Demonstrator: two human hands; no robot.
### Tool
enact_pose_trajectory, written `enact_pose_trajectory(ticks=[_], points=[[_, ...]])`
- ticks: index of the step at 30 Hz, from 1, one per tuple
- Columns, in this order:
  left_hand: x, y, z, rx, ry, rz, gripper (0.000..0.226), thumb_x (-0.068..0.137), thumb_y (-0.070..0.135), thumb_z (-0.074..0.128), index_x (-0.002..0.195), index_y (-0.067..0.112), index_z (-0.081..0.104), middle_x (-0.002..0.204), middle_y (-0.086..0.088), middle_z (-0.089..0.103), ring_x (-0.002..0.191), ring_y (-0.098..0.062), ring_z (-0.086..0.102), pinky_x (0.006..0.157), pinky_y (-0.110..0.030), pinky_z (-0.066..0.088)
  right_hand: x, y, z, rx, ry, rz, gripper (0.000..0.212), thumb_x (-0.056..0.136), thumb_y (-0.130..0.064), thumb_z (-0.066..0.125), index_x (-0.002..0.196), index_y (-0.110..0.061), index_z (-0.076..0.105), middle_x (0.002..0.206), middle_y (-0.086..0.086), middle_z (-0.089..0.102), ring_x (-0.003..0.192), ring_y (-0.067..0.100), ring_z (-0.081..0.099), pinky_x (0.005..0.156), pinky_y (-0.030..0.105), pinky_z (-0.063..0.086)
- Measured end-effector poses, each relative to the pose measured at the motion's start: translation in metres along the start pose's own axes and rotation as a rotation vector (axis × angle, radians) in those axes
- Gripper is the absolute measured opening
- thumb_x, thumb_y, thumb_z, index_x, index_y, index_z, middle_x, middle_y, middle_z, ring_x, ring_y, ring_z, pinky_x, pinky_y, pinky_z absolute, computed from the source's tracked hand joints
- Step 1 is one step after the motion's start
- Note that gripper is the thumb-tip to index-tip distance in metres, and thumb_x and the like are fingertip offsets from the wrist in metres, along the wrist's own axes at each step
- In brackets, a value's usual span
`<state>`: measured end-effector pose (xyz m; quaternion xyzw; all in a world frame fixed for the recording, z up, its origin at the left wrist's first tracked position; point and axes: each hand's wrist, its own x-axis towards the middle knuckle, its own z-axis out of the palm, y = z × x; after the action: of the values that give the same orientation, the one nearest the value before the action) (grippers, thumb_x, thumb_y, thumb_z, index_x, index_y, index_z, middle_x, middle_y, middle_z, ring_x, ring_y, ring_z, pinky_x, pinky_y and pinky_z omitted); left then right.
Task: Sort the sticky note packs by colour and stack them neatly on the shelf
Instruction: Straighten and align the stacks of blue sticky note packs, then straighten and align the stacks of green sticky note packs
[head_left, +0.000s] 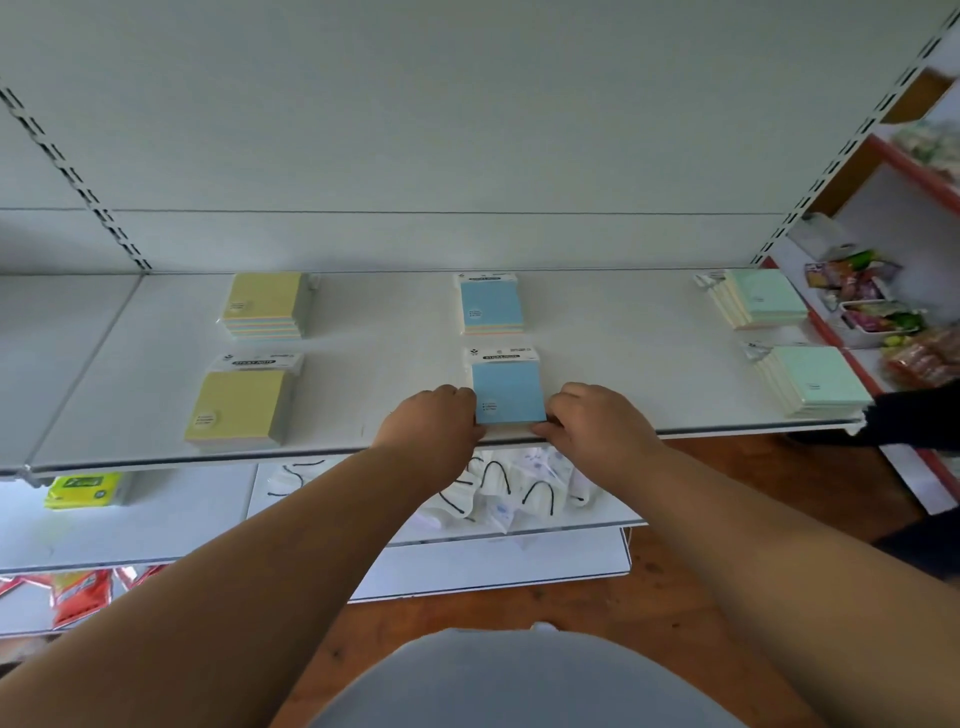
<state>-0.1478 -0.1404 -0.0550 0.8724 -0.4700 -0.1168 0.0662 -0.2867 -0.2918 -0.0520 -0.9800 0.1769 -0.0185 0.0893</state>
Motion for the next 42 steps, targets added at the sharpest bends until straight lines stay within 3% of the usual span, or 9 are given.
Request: enact_pose_trajectory(ticks=[5,9,16,21,26,31,34,39,42], points=[[-0.012,0.003,-0.010,0.059,0.003,-0.012,0.028,0.091,0.039,0.050,0.107,0.015,0.052,0.105,-0.006,0.057,0.097,-0.029,0.058,0.072,-0.033,0.041,-0.008,-0.001,-0.007,0.040,0.022,0.055,0.032,0.094,-0.041,0.054,0.087,-0.011,0.063,0.086,0.004,0.057,0.080,0.024,0.055,0.068,0.032,0.041],[-0.025,0.018,-0.024,0.011,0.068,0.061,0.016,0.086,0.032,0.047,0.092,0.018,0.053,0.092,-0.002,0.059,0.086,-0.027,0.058,0.067,-0.030,0.043,-0.022,0.013,-0.024,0.089,0.164,0.123,0.023,0.093,-0.026,0.050,0.082,-0.010,0.062,0.081,0.004,0.055,0.073,0.024,0.054,0.065,0.033,0.043],[0.002,0.094,-0.023,-0.151,0.032,0.269,0.014,0.089,0.034,0.048,0.082,0.024,0.052,0.091,0.002,0.060,0.087,-0.023,0.058,0.074,-0.033,0.051,-0.037,0.065,-0.061,0.073,0.304,0.192,0.013,0.089,-0.020,0.054,0.082,-0.013,0.062,0.082,0.001,0.058,0.072,0.019,0.053,0.064,0.031,0.044],[0.050,0.157,-0.008,-0.212,0.013,0.264,0.015,0.090,0.036,0.047,0.087,0.025,0.057,0.093,0.003,0.061,0.087,-0.021,0.059,0.076,-0.033,0.051,-0.046,0.129,-0.074,0.122,0.330,0.276,0.014,0.090,-0.026,0.056,0.088,-0.013,0.063,0.087,0.002,0.058,0.074,0.018,0.054,0.068,0.034,0.048],[0.104,0.232,0.004,-0.342,0.053,0.147,0.015,0.090,0.033,0.051,0.092,0.021,0.060,0.094,0.004,0.063,0.085,-0.018,0.060,0.072,-0.027,0.047,-0.039,0.208,-0.098,0.160,0.253,0.295,0.018,0.092,-0.033,0.057,0.098,-0.017,0.063,0.096,-0.001,0.057,0.081,0.013,0.054,0.071,0.027,0.043],[0.154,0.278,0.015,-0.547,0.089,-0.082,0.032,0.089,0.034,0.057,0.119,0.021,0.058,0.116,0.004,0.060,0.098,-0.015,0.060,0.082,-0.024,0.043,-0.009,0.280,-0.114,0.238,0.227,0.364,0.032,0.091,-0.037,0.056,0.113,-0.015,0.063,0.113,0.005,0.056,0.098,0.022,0.058,0.085,0.039,0.051],[0.177,0.299,0.014,-0.684,0.080,-0.233,0.047,0.091,0.033,0.057,0.135,0.017,0.050,0.131,0.001,0.056,0.112,-0.018,0.057,0.088,-0.024,0.040,0.013,0.308,-0.110,0.145,0.055,0.475,0.040,0.091,-0.045,0.053,0.108,-0.009,0.060,0.107,0.013,0.062,0.091,0.030,0.062,0.077,0.042,0.054],[0.204,0.325,0.011,-1.000,-0.003,-0.423,0.026,0.091,0.035,0.050,0.101,0.013,0.061,0.095,-0.006,0.062,0.077,-0.022,0.056,0.068,-0.030,0.042,0.034,0.323,-0.099,0.303,-0.143,0.514,0.045,0.088,-0.046,0.060,0.109,-0.006,0.061,0.099,0.013,0.066,0.091,0.029,0.064,0.069,0.031,0.048],[0.215,0.329,0.005,-1.029,-0.025,-0.492,0.029,0.090,0.035,0.050,0.100,0.010,0.060,0.084,-0.007,0.055,0.070,-0.020,0.051,0.058,-0.027,0.037,0.043,0.324,-0.105,0.561,-0.179,0.591,0.039,0.079,-0.036,0.072,0.104,-0.006,0.065,0.093,0.013,0.066,0.082,0.028,0.063,0.066,0.032,0.048]])
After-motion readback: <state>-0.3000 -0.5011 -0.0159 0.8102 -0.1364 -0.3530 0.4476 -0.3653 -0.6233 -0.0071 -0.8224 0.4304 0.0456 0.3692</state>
